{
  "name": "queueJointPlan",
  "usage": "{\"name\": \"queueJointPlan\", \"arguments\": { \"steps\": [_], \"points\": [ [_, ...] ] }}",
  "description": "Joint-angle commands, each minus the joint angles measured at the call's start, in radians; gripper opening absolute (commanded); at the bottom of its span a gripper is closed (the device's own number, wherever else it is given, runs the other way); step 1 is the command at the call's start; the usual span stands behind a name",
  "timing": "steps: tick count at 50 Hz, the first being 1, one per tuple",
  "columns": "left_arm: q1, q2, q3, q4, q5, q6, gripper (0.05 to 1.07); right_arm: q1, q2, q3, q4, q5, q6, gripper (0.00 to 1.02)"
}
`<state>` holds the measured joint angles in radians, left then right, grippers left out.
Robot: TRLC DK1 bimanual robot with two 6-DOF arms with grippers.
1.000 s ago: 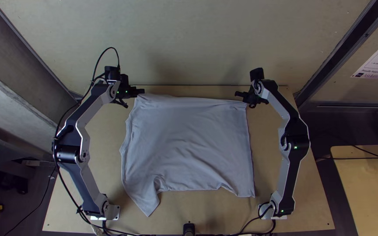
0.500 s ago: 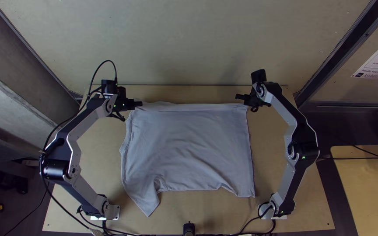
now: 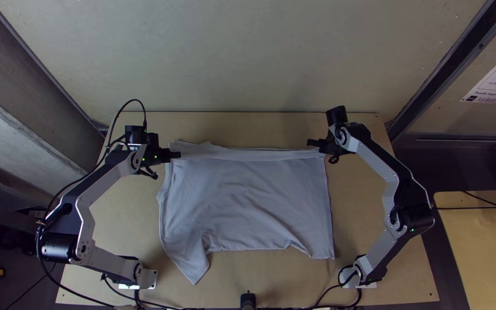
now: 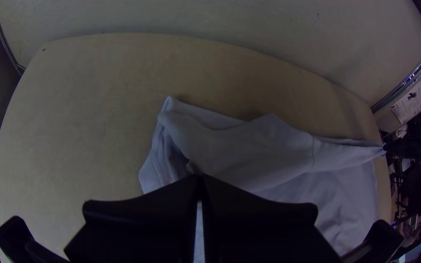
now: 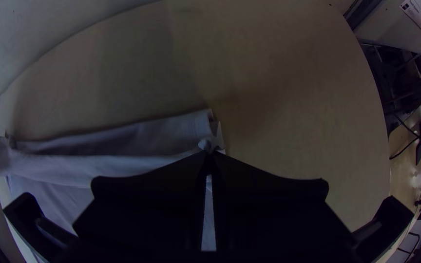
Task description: Fold the t-shirt
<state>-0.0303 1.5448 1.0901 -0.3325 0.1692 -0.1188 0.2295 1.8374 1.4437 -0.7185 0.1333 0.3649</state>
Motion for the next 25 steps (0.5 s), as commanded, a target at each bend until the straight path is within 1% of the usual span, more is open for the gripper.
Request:
{"name": "queueJointPlan", "arguments": {
  "steps": [1, 10, 25],
  "points": [
    [0.012, -0.048, -0.053, 0.012, 0.004, 0.016, 0.08, 0.014, -0.052, -0.063, 0.016, 0.015, -0.004, 0.02],
    [0.009, -0.091, -0.114, 0.013, 0.004, 0.018, 0.08, 0.018, -0.086, -0.16, 0.048, 0.023, -0.004, 0.02],
    [-0.011, -0.134, -0.217, 0.013, 0.004, 0.028, 0.08, 0.013, -0.112, -0.25, 0.074, 0.032, -0.006, 0.02]
  ]
}}
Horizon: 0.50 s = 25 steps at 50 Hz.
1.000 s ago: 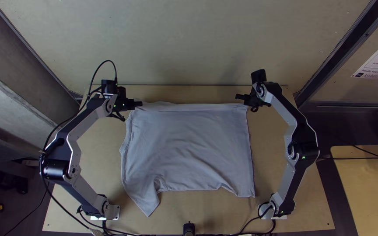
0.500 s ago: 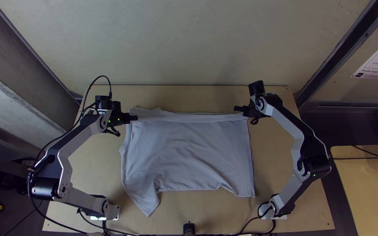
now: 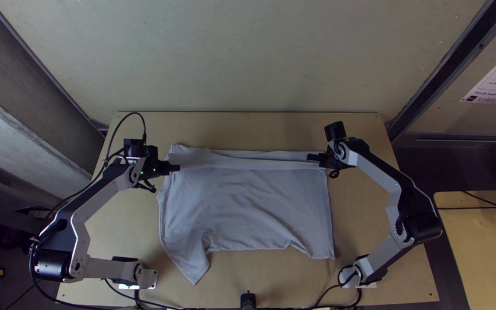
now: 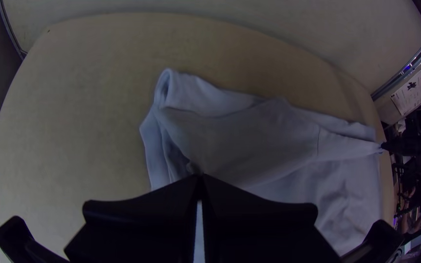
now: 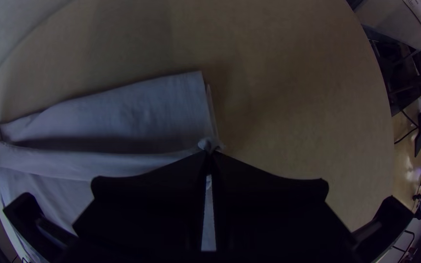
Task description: Fold the t-shirt
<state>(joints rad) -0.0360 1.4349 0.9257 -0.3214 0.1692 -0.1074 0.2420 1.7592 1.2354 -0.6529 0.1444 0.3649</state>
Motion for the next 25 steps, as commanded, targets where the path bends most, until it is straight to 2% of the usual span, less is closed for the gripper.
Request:
{"name": "queueJointPlan", "arguments": {
  "steps": [1, 17, 20, 21, 22, 25],
  "points": [
    [-0.007, -0.024, -0.06, 0.002, 0.004, 0.017, 0.08, 0.0, -0.033, -0.048, 0.012, 0.021, -0.006, 0.02],
    [-0.018, -0.037, -0.174, 0.01, 0.004, 0.023, 0.08, -0.007, -0.038, -0.14, 0.087, 0.034, -0.006, 0.02],
    [-0.015, -0.036, -0.186, 0.01, -0.007, 0.017, 0.1, -0.017, -0.04, -0.146, 0.111, 0.035, -0.015, 0.03],
    [-0.013, -0.036, -0.188, 0.008, -0.013, 0.012, 0.15, -0.018, -0.041, -0.145, 0.111, 0.037, -0.015, 0.08],
    [-0.008, -0.036, -0.188, -0.001, -0.019, 0.011, 0.29, -0.02, -0.043, -0.143, 0.111, 0.038, -0.012, 0.16],
    [-0.001, -0.037, -0.179, -0.054, -0.023, 0.011, 0.79, -0.023, -0.067, -0.149, 0.111, 0.046, -0.009, 0.44]
  ]
}}
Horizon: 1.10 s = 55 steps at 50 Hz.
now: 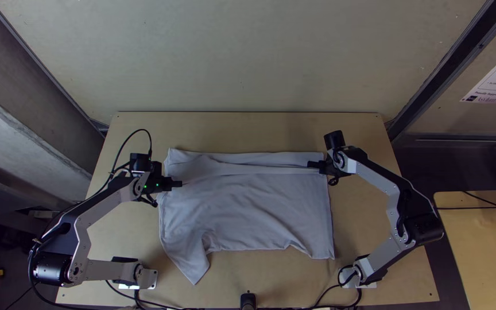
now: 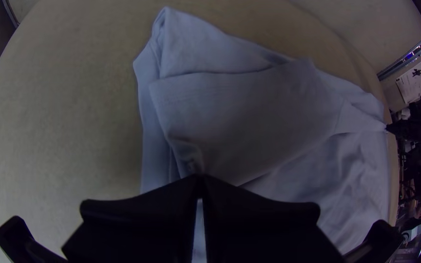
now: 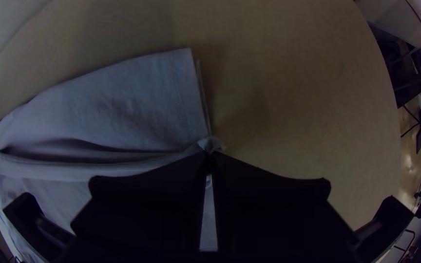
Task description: Fold the t-shirt
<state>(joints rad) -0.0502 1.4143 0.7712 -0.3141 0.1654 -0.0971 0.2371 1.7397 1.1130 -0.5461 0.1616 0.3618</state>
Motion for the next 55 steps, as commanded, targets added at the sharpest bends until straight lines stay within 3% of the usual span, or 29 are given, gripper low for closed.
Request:
{"name": "queueJointPlan", "arguments": {
  "steps": [1, 2, 4, 7, 17, 30, 45, 55],
  "points": [
    [0.018, -0.015, -0.018, -0.088, -0.02, -0.003, 0.93, -0.021, -0.057, -0.028, 0.003, 0.029, -0.003, 0.56],
    [0.026, -0.014, -0.009, -0.112, -0.018, -0.003, 1.02, -0.024, -0.066, -0.028, 0.0, 0.027, -0.003, 0.68],
    [0.033, -0.011, 0.016, -0.143, -0.018, -0.001, 1.03, -0.032, -0.089, -0.031, -0.008, 0.027, -0.001, 0.86],
    [0.052, -0.026, 0.046, -0.18, -0.018, 0.007, 1.03, -0.05, -0.128, -0.035, -0.011, 0.027, 0.002, 0.93],
    [0.079, -0.138, 0.145, -0.293, -0.012, 0.043, 1.03, -0.108, -0.313, -0.051, -0.026, 0.026, -0.003, 0.98],
    [0.056, -0.227, 0.261, -0.582, 0.02, 0.02, 1.03, -0.116, -0.476, -0.005, -0.215, 0.024, -0.007, 0.98],
    [-0.131, -0.433, 0.195, -0.856, 0.005, 0.034, 1.03, -0.116, -0.517, 0.084, -0.37, 0.023, 0.023, 0.97],
    [-0.343, -0.512, 0.103, -0.959, -0.052, -0.003, 1.03, -0.099, -0.516, 0.076, -0.377, 0.018, 0.035, 0.97]
  ]
}}
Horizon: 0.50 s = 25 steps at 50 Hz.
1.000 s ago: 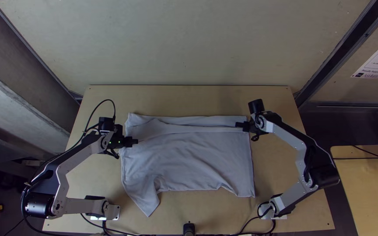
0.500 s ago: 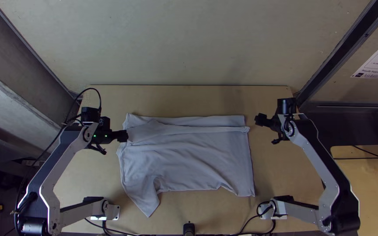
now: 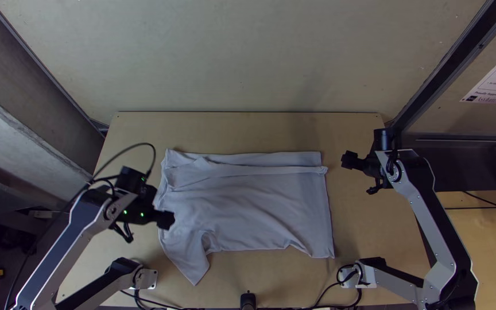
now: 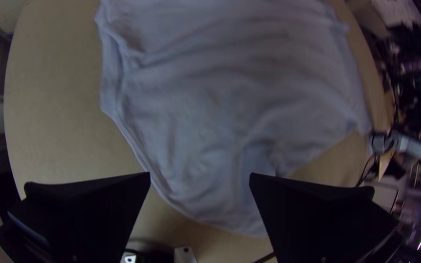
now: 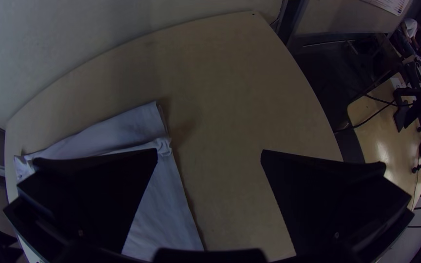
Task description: Fold the t-shirt
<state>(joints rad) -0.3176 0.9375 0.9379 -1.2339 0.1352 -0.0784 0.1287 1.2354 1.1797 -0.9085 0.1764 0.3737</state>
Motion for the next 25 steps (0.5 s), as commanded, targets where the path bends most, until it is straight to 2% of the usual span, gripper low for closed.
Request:
{"name": "queueJointPlan", "arguments": {
  "steps": [1, 9, 16, 25],
  "points": [
    [-0.092, -0.042, -0.073, -0.041, -0.02, -0.026, 1.03, 0.011, -0.01, 0.008, -0.015, 0.003, 0.024, 0.97],
    [-0.268, -0.052, -0.148, -0.076, -0.02, -0.107, 1.03, 0.009, 0.007, 0.003, -0.015, 0.003, 0.024, 0.97],
    [-0.313, -0.023, -0.2, -0.058, -0.02, -0.118, 1.03, 0.011, 0.018, -0.005, -0.013, 0.002, 0.022, 0.97],
    [-0.337, 0.052, -0.254, -0.042, -0.019, -0.219, 1.03, 0.009, 0.038, -0.008, -0.013, 0.0, 0.022, 0.97]
  ]
}}
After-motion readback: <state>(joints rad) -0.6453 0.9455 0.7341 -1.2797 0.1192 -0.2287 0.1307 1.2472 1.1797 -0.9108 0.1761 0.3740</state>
